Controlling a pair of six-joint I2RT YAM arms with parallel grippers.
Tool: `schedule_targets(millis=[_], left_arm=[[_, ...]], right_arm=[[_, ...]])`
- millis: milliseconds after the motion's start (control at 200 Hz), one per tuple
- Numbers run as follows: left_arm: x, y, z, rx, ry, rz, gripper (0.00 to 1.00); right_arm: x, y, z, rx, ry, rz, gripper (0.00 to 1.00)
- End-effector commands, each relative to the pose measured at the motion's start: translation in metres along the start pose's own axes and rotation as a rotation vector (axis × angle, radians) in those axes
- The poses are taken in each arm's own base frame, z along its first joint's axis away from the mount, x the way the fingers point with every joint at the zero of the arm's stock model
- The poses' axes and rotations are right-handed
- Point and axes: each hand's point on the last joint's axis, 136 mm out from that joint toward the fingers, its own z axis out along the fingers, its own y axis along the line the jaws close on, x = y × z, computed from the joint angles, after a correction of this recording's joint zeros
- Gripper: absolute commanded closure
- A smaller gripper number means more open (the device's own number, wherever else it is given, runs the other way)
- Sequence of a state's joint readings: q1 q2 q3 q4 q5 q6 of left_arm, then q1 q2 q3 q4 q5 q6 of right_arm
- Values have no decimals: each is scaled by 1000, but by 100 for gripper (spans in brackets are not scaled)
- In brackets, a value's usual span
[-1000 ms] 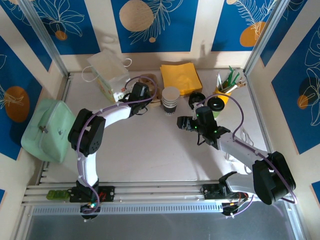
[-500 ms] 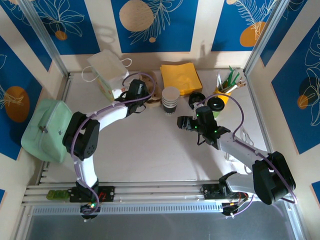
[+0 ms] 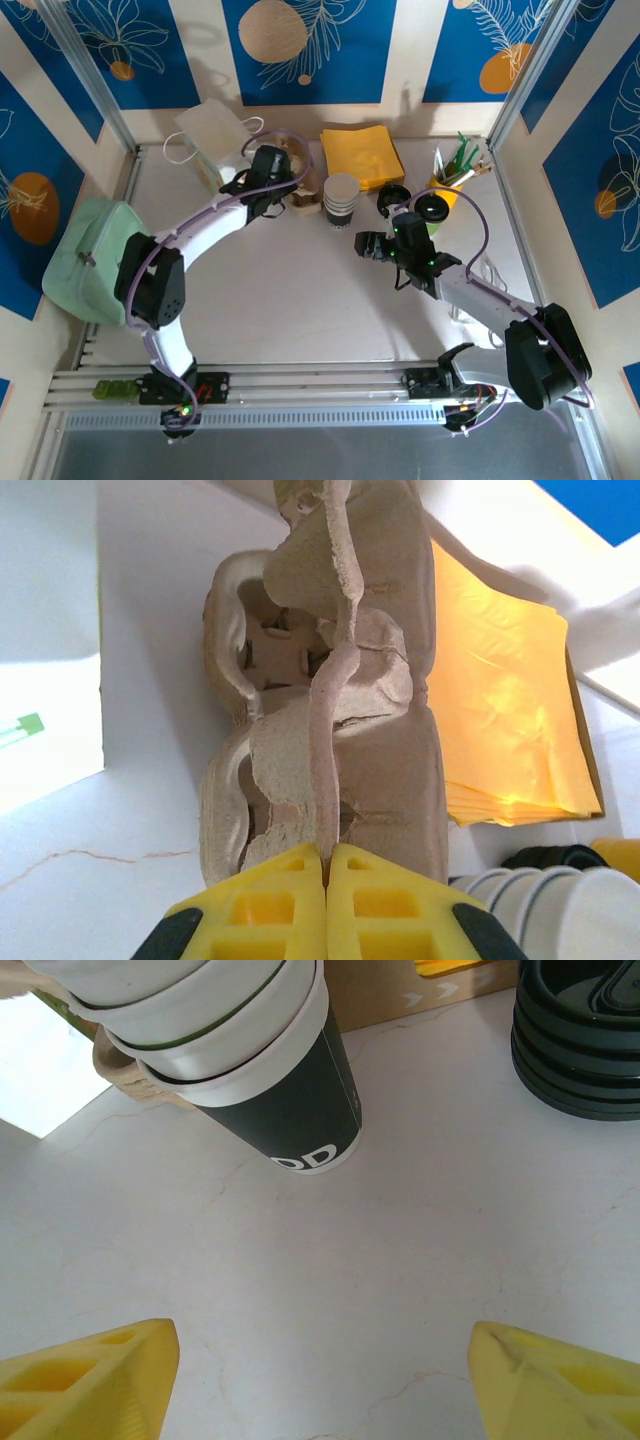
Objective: Pack the takeout coffee
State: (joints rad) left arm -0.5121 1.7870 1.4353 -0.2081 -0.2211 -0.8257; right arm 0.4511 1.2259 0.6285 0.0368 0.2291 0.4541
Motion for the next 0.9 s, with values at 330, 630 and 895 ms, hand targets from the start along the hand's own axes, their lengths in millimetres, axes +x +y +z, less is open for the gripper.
schedule_targets(millis=[330, 630, 895], left_arm=[[-14, 5, -83, -59, 51, 274, 95], [29, 25, -142, 4, 201, 326, 95], [72, 41, -175, 88, 370, 421, 99]], right_arm=[[-11, 5, -8, -25, -43, 9, 23], [-20, 25, -33, -169, -121, -49, 23], [-31, 52, -61, -353, -60, -39, 22]])
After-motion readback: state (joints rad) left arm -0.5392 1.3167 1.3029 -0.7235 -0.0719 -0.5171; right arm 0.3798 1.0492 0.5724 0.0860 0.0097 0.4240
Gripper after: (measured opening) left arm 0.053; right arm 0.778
